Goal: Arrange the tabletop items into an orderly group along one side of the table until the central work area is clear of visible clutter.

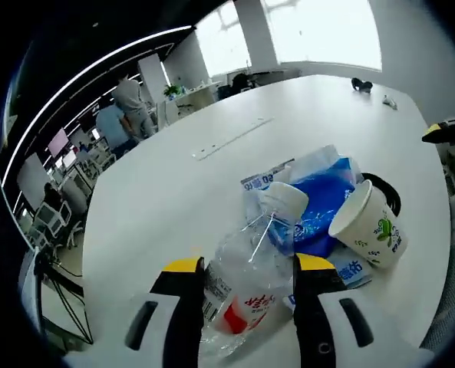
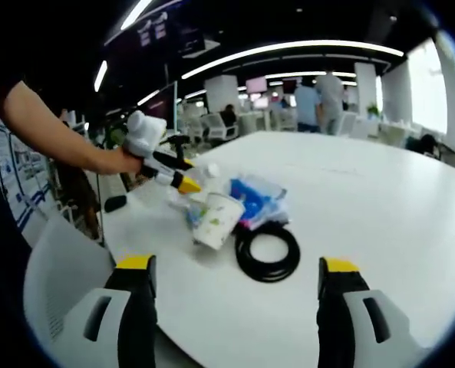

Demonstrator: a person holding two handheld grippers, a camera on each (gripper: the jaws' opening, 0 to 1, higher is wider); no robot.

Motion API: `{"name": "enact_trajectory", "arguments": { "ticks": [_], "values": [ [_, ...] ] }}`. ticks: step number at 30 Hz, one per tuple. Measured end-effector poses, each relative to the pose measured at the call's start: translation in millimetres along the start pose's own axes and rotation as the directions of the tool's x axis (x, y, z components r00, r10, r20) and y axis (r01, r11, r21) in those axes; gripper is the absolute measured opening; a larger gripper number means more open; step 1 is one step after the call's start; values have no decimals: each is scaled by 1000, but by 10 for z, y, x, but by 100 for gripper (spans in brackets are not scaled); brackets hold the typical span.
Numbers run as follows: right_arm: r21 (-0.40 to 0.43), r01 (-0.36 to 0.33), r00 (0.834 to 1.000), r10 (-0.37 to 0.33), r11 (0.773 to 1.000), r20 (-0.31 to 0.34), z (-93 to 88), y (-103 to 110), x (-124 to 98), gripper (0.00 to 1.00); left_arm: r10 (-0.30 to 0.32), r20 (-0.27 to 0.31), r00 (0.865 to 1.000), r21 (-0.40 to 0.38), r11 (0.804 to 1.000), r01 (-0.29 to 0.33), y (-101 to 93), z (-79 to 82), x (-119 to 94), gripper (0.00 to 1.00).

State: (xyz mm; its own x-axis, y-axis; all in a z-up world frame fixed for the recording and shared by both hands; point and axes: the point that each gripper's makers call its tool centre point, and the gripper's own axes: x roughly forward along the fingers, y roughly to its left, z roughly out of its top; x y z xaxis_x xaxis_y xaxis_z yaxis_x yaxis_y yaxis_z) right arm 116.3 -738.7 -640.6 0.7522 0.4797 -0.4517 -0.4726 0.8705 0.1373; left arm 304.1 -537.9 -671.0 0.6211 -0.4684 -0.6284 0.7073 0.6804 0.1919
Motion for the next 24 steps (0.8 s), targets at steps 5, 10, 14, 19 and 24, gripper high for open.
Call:
{"name": "enact_trajectory", "arguments": {
  "ticks": [5,10,14,19,24],
  "values": [
    [-4,-5,1000,5,1000,2,9,22,8,84,0,25,1000,-29,1000,1,40,3,-84,43],
    [-10,-12,1000,12,1000,4,18,53,5,84,0,59,998,-71,997,4,103,-2,-174,43],
    [-15,-16,1000,17,1000,8,30,75,3,84,11,67,998,-106,994,-3,172,-14,-252,43],
    [-21,-20,1000,20,1000,8,38,92,-7,84,12,71,997,-111,994,-4,197,-39,-298,42],
    [-26,-24,1000,24,999,10,56,96,-7,84,25,77,997,-143,990,-14,269,-61,-354,42]
  ]
}}
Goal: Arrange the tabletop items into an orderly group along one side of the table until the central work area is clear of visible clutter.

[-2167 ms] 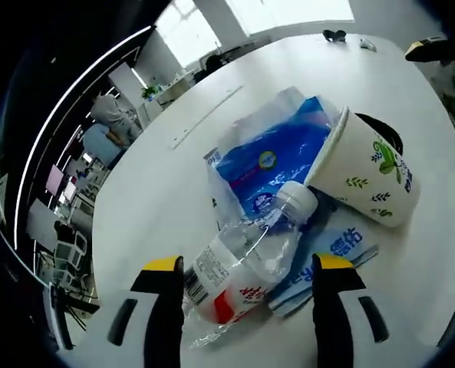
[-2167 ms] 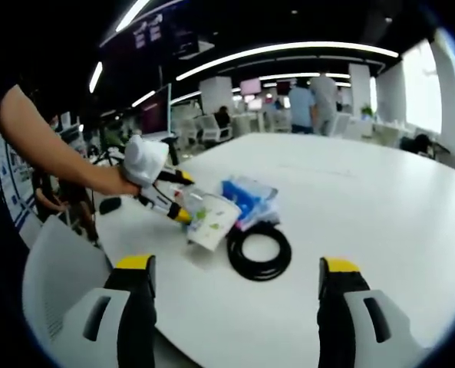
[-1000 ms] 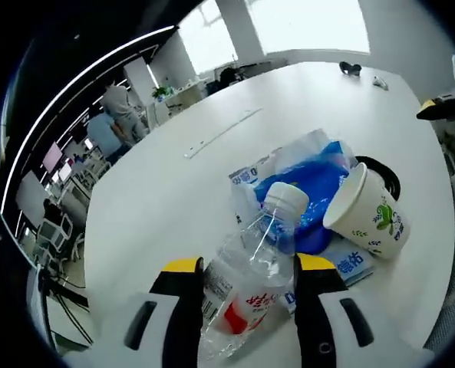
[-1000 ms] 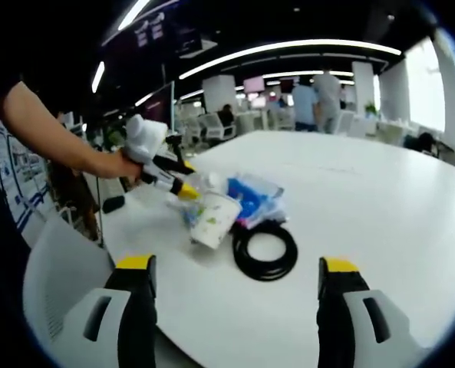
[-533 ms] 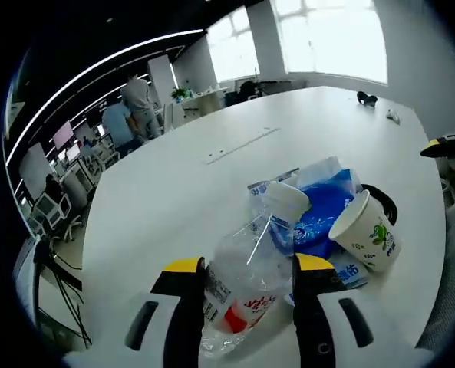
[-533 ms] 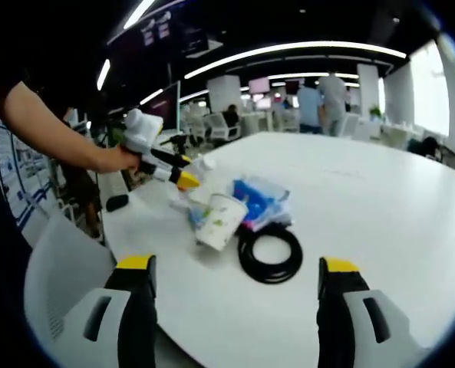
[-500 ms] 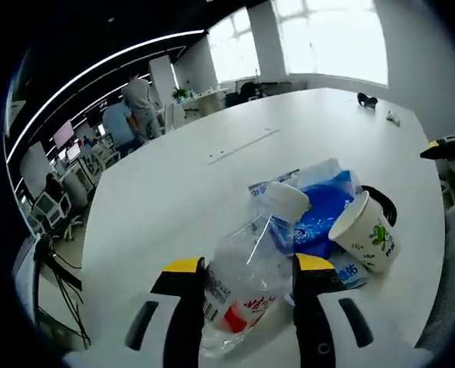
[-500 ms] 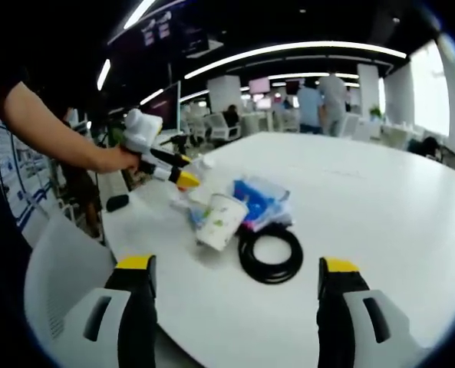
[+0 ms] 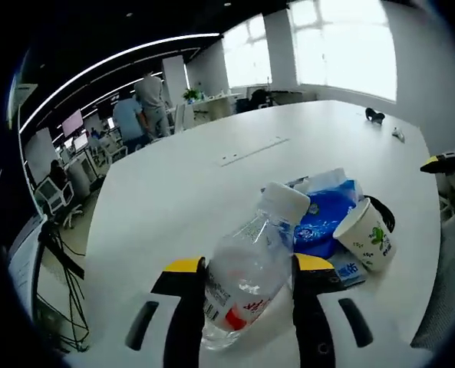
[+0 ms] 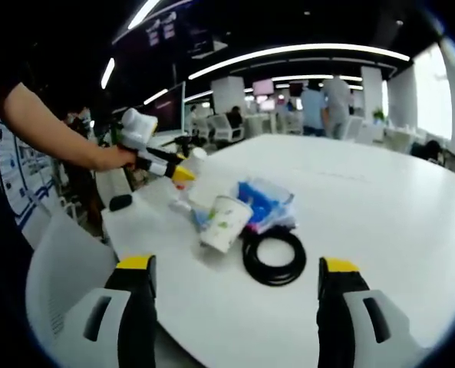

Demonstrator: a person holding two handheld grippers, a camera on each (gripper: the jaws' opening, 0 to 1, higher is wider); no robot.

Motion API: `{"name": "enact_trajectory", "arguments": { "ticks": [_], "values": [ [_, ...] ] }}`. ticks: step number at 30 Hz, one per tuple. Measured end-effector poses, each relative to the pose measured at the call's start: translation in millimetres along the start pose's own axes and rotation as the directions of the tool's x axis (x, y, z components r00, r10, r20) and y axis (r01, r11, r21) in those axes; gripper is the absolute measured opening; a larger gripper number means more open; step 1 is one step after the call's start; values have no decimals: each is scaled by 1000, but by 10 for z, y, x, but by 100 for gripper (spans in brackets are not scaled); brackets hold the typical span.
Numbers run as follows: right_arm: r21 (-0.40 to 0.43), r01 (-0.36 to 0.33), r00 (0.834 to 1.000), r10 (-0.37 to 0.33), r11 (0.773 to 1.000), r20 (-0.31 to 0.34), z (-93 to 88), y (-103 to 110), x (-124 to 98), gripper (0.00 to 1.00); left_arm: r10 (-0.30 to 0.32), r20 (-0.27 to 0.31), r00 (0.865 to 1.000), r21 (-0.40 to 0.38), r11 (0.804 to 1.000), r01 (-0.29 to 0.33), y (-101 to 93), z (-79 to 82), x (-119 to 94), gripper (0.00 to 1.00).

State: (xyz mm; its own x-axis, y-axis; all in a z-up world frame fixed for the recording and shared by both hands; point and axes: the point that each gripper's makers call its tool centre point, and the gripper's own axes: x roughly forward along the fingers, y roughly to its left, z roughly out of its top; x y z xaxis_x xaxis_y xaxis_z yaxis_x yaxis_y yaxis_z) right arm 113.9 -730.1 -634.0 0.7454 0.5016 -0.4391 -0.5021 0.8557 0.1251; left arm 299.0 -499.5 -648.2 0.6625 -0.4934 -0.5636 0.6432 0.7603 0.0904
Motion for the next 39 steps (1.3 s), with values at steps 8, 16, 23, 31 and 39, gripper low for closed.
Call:
{"name": "enact_trajectory", "arguments": {
  "ticks": [8,16,23,31,39],
  "values": [
    [-10,-11,1000,11,1000,1,19,24,25,84,13,6,1000,-60,998,-12,134,-22,-84,42],
    [-15,-18,1000,18,1000,-14,-16,44,26,84,-7,49,999,-145,989,14,130,41,-80,41],
    [-19,-15,1000,14,1000,-15,-7,40,13,84,-47,88,995,-172,983,62,44,106,-53,41],
    [-17,-9,1000,9,1000,-16,-19,24,14,84,-104,141,984,-249,959,137,-37,141,-92,41],
    [-22,-8,1000,8,1000,-18,-21,22,6,84,-110,158,981,-306,939,154,48,124,-102,41]
  ]
}}
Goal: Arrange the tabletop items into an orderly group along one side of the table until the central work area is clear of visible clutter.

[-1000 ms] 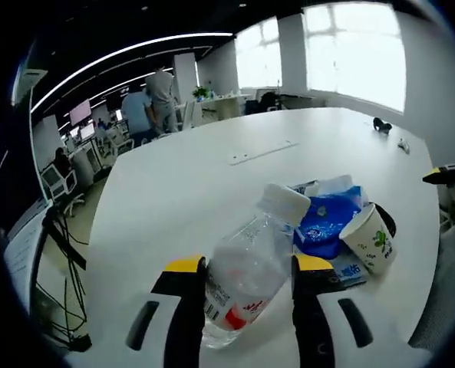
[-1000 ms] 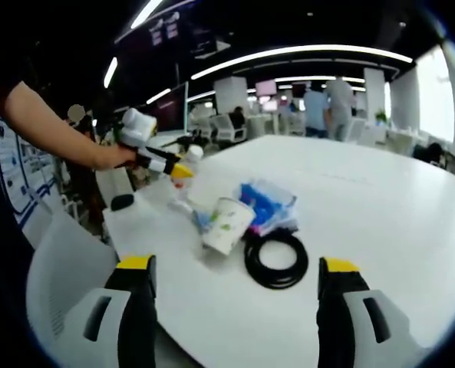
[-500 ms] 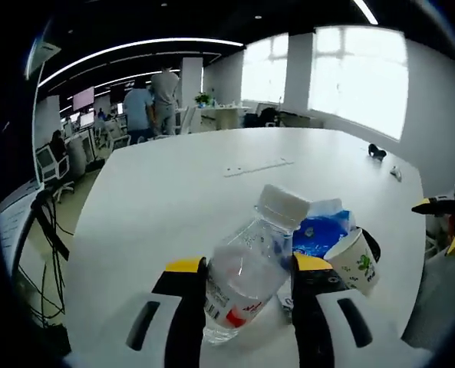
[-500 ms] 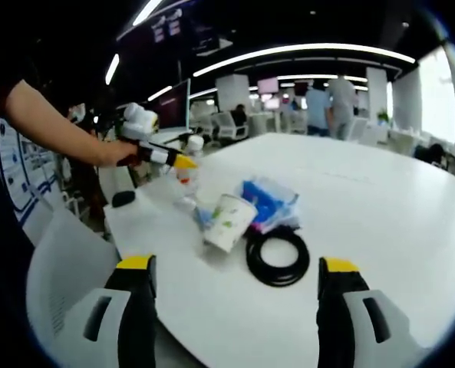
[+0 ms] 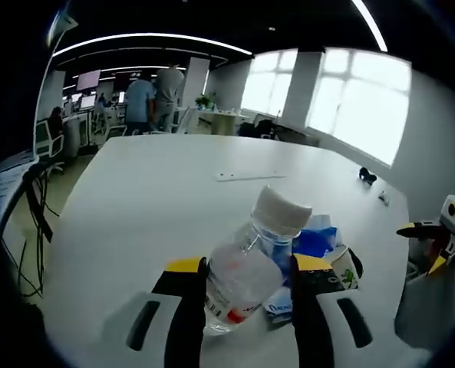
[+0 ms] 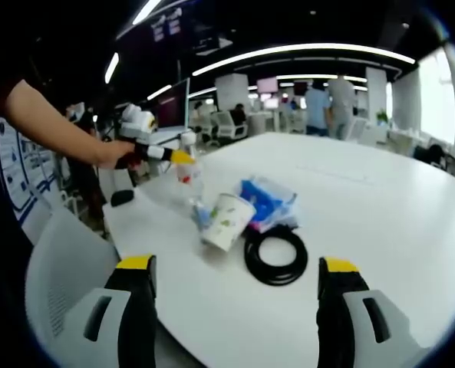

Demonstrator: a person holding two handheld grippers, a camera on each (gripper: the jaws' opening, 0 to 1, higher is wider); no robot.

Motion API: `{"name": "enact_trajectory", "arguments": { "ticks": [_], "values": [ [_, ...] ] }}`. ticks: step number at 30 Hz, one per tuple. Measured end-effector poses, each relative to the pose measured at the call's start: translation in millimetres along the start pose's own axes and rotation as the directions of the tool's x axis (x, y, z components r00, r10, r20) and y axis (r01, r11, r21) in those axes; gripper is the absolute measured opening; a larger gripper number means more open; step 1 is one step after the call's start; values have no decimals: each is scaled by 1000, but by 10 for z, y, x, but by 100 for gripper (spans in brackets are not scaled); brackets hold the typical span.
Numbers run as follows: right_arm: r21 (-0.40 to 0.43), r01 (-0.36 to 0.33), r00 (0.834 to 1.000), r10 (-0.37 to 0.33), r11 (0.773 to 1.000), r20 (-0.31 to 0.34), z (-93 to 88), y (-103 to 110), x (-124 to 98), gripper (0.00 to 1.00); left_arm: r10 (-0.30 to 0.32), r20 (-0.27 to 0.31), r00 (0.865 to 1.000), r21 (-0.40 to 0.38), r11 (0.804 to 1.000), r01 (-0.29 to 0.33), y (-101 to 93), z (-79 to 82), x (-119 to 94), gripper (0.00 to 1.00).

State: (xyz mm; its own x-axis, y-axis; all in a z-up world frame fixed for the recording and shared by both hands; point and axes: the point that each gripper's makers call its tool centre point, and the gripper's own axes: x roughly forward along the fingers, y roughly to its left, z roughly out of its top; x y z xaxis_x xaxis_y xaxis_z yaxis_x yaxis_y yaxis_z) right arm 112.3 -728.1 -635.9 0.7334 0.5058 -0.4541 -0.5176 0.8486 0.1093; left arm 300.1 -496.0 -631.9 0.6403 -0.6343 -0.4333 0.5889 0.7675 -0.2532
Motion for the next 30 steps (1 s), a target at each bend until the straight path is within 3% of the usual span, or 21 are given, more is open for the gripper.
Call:
{"name": "enact_trajectory", "arguments": {
  "ticks": [5,21,28,30],
  "values": [
    [-8,-2,1000,2,1000,-3,2,2,7,84,-10,13,1000,-54,998,11,35,-1,-20,41],
    [-7,0,1000,0,1000,-12,-34,13,-15,84,-31,17,999,-104,994,32,85,1,20,42],
    [-10,-7,1000,7,1000,-14,-30,30,1,84,-27,2,1000,-124,992,27,97,-5,21,42],
    [-12,-10,1000,10,1000,-14,-30,35,10,84,-25,0,1000,-89,996,25,68,14,24,42]
  ]
}}
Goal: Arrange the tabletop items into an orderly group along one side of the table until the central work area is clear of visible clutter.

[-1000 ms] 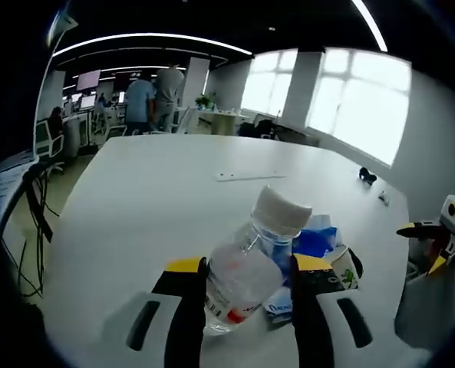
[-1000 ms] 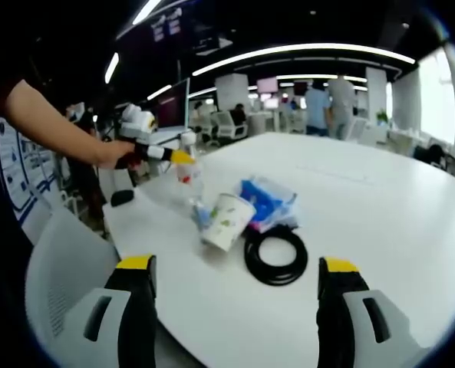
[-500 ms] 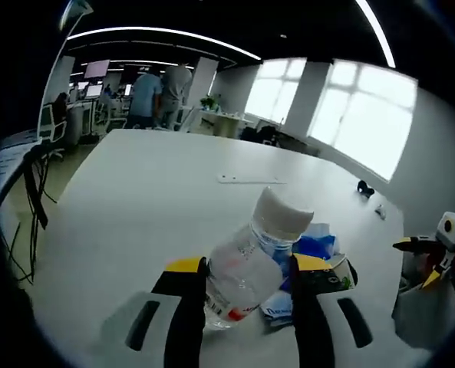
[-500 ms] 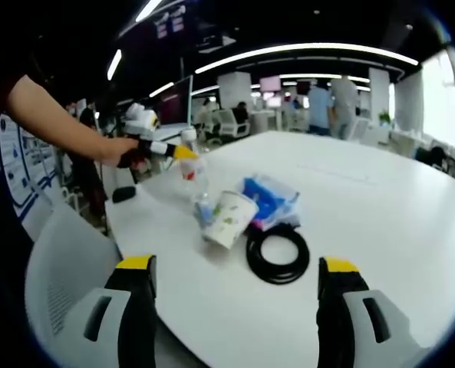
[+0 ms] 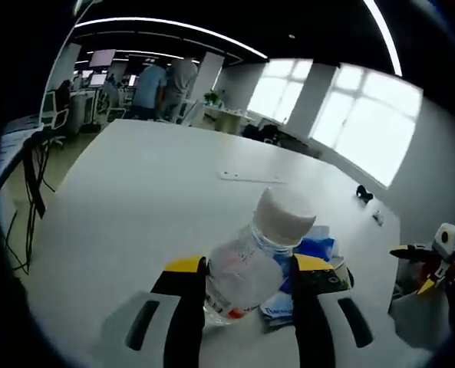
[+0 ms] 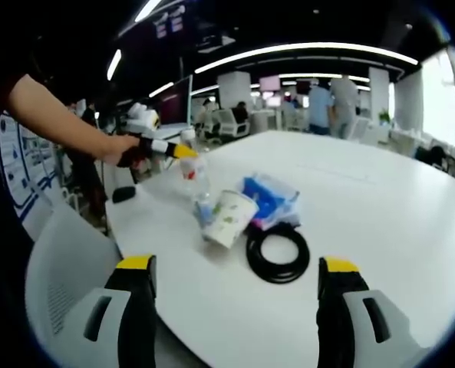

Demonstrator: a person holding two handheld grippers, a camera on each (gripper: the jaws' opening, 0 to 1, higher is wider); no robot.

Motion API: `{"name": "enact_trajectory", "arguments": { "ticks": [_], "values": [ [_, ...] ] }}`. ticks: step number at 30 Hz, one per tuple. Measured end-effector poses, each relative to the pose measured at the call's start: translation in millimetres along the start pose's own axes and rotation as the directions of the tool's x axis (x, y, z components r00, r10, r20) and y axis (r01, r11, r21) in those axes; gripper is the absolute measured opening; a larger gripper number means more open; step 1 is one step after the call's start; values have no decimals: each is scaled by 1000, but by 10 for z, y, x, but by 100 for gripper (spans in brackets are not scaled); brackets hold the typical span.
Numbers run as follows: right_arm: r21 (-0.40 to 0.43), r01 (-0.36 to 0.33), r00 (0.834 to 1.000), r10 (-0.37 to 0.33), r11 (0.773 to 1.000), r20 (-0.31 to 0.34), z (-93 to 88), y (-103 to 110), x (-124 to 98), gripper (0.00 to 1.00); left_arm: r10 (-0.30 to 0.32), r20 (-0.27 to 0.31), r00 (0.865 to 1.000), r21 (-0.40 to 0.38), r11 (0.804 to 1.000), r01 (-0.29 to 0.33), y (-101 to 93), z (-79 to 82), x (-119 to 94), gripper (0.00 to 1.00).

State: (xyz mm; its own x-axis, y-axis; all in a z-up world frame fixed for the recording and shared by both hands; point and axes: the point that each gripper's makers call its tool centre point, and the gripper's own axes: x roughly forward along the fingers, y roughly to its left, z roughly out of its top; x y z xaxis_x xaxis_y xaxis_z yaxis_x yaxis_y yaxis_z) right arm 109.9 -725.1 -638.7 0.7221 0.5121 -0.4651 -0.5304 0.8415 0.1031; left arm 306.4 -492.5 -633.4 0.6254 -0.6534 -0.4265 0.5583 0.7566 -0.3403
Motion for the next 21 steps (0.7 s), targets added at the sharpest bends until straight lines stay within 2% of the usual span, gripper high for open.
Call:
{"name": "enact_trajectory", "arguments": {
  "ticks": [3,7,10,16,17,21],
  "values": [
    [-1,-7,1000,7,1000,-3,-4,15,6,84,10,-5,1000,62,998,-10,-13,24,5,43],
    [-1,-11,1000,11,1000,-2,-4,31,3,84,22,-3,1000,90,996,-22,5,33,-11,51],
    [4,-12,1000,12,1000,1,0,24,2,84,28,-28,999,136,990,-24,0,-27,-46,53],
    [8,-19,1000,18,1000,3,-3,44,7,84,25,-86,996,241,970,-4,-18,-155,-84,51],
    [7,-19,1000,19,1000,1,-7,46,8,84,35,-109,993,268,963,-4,-10,-194,-96,50],
    [5,-24,1000,24,1000,-2,-12,62,11,83,52,-122,991,304,953,-12,23,-221,-124,45]
  ]
}}
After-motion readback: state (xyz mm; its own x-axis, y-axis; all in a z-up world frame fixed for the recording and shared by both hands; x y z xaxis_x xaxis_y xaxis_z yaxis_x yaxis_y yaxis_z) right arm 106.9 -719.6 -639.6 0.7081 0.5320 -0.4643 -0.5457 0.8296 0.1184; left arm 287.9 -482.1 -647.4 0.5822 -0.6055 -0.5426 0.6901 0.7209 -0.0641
